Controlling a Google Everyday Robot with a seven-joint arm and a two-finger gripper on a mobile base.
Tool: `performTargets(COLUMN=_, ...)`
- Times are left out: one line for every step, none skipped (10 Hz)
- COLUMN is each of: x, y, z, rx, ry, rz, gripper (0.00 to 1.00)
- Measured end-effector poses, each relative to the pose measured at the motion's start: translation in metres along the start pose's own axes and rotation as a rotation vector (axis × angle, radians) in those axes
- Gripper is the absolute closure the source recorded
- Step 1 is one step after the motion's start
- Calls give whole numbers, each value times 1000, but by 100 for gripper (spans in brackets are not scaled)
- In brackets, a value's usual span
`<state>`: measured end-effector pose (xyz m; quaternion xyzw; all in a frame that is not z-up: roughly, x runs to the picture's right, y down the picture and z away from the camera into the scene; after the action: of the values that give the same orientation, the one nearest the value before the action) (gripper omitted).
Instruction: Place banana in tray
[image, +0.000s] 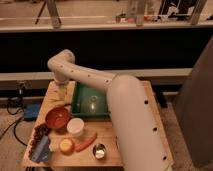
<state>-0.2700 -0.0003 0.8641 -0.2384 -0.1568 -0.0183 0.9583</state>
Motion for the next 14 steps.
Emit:
performTargets(x=-1, y=-1, z=2, rx=3, ry=3, rz=-3, gripper=20)
performTargets(x=-4, y=-2, z=5, rx=-1, ry=1, rz=-5, gripper=20)
performTargets(x=-7, y=-2, z=8, rx=-7, ry=-4, rz=-3, gripper=20)
performTargets(x=-8, y=-3, z=11, rx=-14, ry=-10, rz=-1, gripper=20)
performTargets(x=-8, y=-5, z=14, rx=-19, ry=-15, rz=0, gripper=20)
performTargets(x=-8, y=-5, z=18, rx=-27, ry=-18, rz=-5, gripper=20)
performTargets(x=-9, y=-4, z=22, rx=-33, ry=-21, rz=-14, gripper=20)
performTargets(x=-12, y=-3, z=29, rx=-40, ry=-30, rz=-45, gripper=20)
performTargets(x=-14, y=-2, z=33, rx=-42, ry=-36, rz=-77, gripper=20)
performTargets(x=-14, y=-3, z=37, rx=-47, ry=-46, rz=-119, gripper=20)
performTargets(x=-13, y=-4, z=40, rx=-52, ry=-50, rz=-172, gripper=20)
performTargets(x=-13, y=-4, z=43, rx=-57, ry=-52, rz=-231, gripper=20)
performTargets(x=-14, y=-4, z=46, rx=-61, ry=-56, rz=-277, gripper=20)
performTargets(x=-15, y=-4, z=48, rx=-63, ry=-63, rz=-316, gripper=20)
